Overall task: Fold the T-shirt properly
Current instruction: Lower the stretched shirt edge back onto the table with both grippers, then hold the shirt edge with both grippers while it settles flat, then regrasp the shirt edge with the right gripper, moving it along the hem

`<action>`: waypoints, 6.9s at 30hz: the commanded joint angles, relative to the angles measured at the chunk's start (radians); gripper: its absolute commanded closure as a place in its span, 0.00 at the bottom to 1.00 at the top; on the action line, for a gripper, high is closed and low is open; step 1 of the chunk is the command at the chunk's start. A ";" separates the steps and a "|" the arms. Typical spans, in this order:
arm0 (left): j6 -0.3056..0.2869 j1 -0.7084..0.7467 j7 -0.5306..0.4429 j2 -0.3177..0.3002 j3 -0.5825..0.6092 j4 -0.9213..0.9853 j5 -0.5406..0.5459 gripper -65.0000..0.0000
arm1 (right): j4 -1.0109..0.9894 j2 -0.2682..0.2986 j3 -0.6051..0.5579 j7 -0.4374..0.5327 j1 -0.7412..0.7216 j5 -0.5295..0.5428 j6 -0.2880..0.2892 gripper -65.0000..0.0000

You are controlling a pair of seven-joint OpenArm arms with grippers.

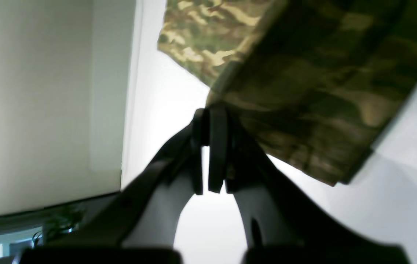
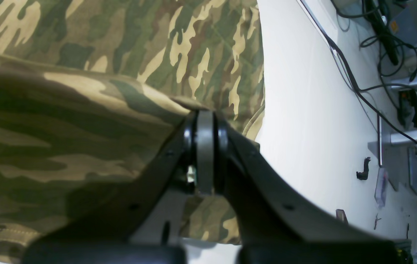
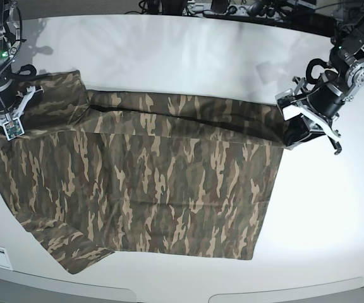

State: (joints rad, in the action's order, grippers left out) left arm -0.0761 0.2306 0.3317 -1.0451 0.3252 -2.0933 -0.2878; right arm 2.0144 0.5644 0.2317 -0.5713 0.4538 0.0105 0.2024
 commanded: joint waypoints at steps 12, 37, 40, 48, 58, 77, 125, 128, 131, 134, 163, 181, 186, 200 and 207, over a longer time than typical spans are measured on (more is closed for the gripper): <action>-0.032 -0.071 -0.033 -0.018 -0.010 0.011 0.013 1.00 | 0.011 0.018 0.011 0.018 -0.005 -0.009 -0.078 1.00; 0.075 -0.131 0.087 0.050 -0.010 0.130 0.217 0.52 | 0.054 0.021 0.011 -0.299 -0.024 0.408 0.275 0.34; 0.075 -0.131 0.088 0.050 -0.011 0.130 0.222 0.52 | 0.054 0.017 0.011 -0.321 0.047 0.465 0.359 0.34; 0.075 -0.131 0.063 0.050 -0.011 0.130 0.222 0.52 | 0.005 0.014 0.011 -0.153 0.177 0.325 0.227 0.34; 0.075 -0.132 0.057 0.051 -0.010 0.130 0.222 0.52 | -0.212 -0.013 0.010 -0.097 0.151 0.332 0.294 0.38; 0.075 -0.131 0.053 0.050 -0.011 0.130 0.222 0.52 | 0.067 -0.020 0.010 -0.191 0.127 0.328 0.310 0.87; 0.075 -0.131 0.050 0.050 -0.010 0.130 0.222 0.52 | 0.200 -0.018 0.011 -0.175 0.126 0.220 0.204 1.00; 0.075 -0.131 0.050 0.050 -0.011 0.130 0.222 0.52 | 0.200 -0.018 0.011 -0.194 0.131 0.221 0.243 0.80; 0.075 -0.131 0.050 0.050 -0.011 0.130 0.222 0.52 | 0.200 -0.018 0.011 -0.197 0.145 0.233 0.270 0.62; 0.075 -0.131 0.050 0.050 -0.010 0.130 0.222 0.52 | 0.200 -0.018 0.011 -0.196 0.151 0.256 0.281 0.62; 0.075 -0.131 0.050 0.050 -0.010 0.130 0.222 0.52 | 0.005 -0.021 0.011 -0.136 0.145 0.303 0.279 0.89; 0.075 -0.131 0.050 0.051 -0.011 0.130 0.222 0.52 | 0.124 -0.021 0.011 -0.013 0.126 0.210 0.201 1.00; 0.076 -0.131 0.050 0.050 -0.010 0.130 0.222 0.52 | 0.123 -0.021 0.010 -0.012 0.029 0.229 0.179 1.00; 0.075 -0.131 0.050 0.051 -0.011 0.130 0.222 0.52 | -0.159 -0.021 0.010 -0.008 -0.227 0.404 0.274 1.00; 0.076 -0.131 0.051 0.051 -0.010 0.130 0.222 0.52 | -0.270 -0.055 -0.013 -0.013 -0.365 0.473 0.326 1.00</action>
State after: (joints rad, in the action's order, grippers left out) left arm -0.0128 0.1104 0.4007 -0.9756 0.3260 -1.9495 -0.0589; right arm 1.7313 0.4938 0.2146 -0.6067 0.1036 0.4686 0.5282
